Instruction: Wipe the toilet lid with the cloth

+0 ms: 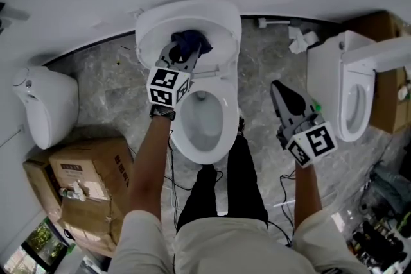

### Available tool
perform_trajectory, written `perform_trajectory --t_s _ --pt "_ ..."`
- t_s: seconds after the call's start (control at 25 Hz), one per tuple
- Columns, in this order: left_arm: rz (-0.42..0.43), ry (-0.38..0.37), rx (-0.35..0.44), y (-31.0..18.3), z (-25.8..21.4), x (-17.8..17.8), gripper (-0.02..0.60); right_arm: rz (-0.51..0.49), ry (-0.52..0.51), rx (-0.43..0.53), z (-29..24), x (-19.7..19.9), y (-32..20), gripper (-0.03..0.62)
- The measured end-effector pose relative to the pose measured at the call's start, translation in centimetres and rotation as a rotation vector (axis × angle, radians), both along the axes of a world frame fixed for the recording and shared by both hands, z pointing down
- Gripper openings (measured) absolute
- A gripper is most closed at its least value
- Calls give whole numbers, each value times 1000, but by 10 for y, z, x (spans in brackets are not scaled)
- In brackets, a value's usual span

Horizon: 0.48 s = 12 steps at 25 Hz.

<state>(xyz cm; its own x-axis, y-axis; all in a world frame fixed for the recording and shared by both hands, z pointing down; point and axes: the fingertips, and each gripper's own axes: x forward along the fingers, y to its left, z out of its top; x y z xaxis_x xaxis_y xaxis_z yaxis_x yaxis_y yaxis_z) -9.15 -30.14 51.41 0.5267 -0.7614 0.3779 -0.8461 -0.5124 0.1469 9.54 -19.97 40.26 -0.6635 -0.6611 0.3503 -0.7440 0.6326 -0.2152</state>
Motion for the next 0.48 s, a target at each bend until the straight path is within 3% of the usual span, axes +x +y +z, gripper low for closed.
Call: perform_trajectory --t_s 0.24,0.36,0.48 --pt "61 0 99 -12 -53 25 86 32 -5 -13 3 10 2 29" --pt "106 3 82 -13 -56 45 86 48 -32 -25 3 13 2 29" --pt "181 -8 17 -9 -33 72 87 51 -35 -23 5 16 0 29"
